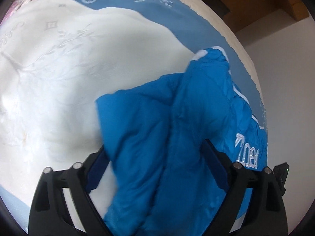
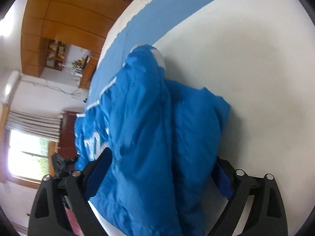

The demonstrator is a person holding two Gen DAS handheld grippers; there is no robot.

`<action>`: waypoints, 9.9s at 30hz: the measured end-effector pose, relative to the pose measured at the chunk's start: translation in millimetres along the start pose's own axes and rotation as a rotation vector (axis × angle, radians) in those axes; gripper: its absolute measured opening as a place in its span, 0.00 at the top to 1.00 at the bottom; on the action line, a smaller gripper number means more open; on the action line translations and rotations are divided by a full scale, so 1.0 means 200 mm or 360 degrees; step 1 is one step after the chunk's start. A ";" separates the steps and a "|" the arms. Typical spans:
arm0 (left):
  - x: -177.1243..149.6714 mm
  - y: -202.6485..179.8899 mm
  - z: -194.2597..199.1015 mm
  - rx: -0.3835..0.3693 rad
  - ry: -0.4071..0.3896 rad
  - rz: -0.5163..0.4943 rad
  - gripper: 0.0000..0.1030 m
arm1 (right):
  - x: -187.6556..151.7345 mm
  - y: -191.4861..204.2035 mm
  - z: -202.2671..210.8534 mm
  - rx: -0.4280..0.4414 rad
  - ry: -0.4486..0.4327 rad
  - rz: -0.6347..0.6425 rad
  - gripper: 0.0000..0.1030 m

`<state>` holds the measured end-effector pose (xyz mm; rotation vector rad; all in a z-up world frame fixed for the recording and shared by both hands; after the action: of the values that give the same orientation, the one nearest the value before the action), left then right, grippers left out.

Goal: Fold large clothes

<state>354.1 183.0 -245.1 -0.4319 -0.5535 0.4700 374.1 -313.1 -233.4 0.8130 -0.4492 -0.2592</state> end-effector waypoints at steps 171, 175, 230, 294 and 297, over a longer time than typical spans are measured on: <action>-1.17 0.50 0.98 -0.0019 -0.0371 0.0694 0.53 | -1.39 0.35 0.43 -0.0657 0.0179 0.0847 0.77; -1.16 0.39 1.08 -0.0028 -0.0466 0.0576 0.67 | -1.39 0.35 0.43 -0.0652 0.0182 0.0829 0.77; -1.38 -1.32 0.57 -0.0454 0.0079 -0.0799 0.75 | -1.09 0.29 1.13 -0.0837 -0.0160 0.0690 0.65; -1.11 -0.68 0.64 0.0014 0.0010 -0.0631 0.37 | -1.01 0.83 0.56 -0.0487 0.0112 0.0990 0.86; -1.10 -0.71 0.67 -0.0003 -0.0012 -0.0644 0.37 | -1.00 0.89 0.66 -0.0424 0.0054 0.0998 0.87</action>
<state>152.8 -13.5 -156.3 -0.3091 -0.6306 0.0833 144.6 -201.7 -77.5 0.3861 -0.5998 0.2733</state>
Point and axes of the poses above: each gripper's, at about its wrist camera, not at the fingertips, and z roughly against the way its jaws point, y to its left, x to its top, the point moved 6 cm from there along -z, roughly the way its jaws point, and after that the axes turned 11 degrees about -y, right-handed, at the moved point
